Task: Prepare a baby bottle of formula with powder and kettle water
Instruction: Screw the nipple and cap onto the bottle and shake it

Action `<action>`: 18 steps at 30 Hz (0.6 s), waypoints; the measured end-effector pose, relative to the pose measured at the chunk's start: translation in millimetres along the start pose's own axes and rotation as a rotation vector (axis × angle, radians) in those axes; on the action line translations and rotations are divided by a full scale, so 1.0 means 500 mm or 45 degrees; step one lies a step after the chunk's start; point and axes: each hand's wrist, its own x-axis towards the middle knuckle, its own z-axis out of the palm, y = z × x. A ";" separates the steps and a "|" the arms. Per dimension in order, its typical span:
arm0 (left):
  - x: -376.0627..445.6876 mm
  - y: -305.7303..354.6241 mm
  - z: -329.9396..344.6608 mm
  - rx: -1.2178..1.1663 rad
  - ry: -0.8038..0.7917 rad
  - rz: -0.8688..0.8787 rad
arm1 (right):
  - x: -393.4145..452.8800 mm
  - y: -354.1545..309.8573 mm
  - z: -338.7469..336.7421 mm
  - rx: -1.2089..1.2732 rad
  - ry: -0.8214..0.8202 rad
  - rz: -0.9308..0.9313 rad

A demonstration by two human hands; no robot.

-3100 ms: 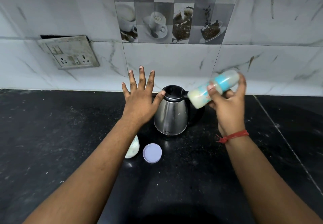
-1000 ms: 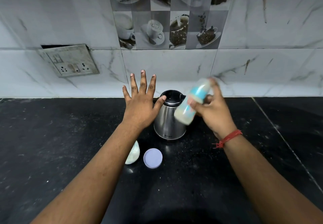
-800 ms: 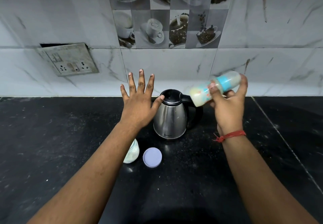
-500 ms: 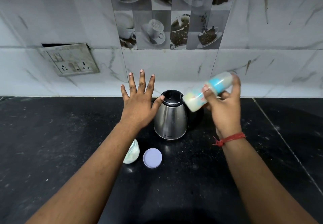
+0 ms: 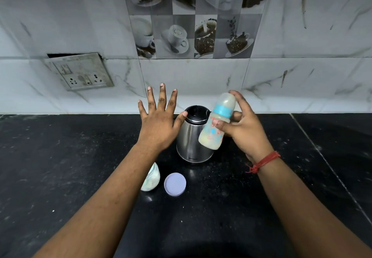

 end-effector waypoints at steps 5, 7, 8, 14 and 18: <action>-0.001 -0.001 0.001 0.000 0.003 -0.001 | 0.012 -0.022 -0.027 0.388 0.509 -0.115; -0.001 0.002 0.002 -0.002 -0.004 0.002 | 0.004 -0.007 -0.011 0.213 0.345 -0.110; 0.000 0.003 0.003 -0.006 -0.006 0.001 | -0.003 0.004 -0.003 0.069 0.141 -0.058; 0.000 0.007 -0.001 -0.062 0.012 -0.004 | -0.001 -0.006 -0.016 0.426 0.448 -0.091; 0.001 0.006 -0.006 -0.076 0.016 -0.009 | -0.019 0.011 0.011 0.075 -0.014 -0.034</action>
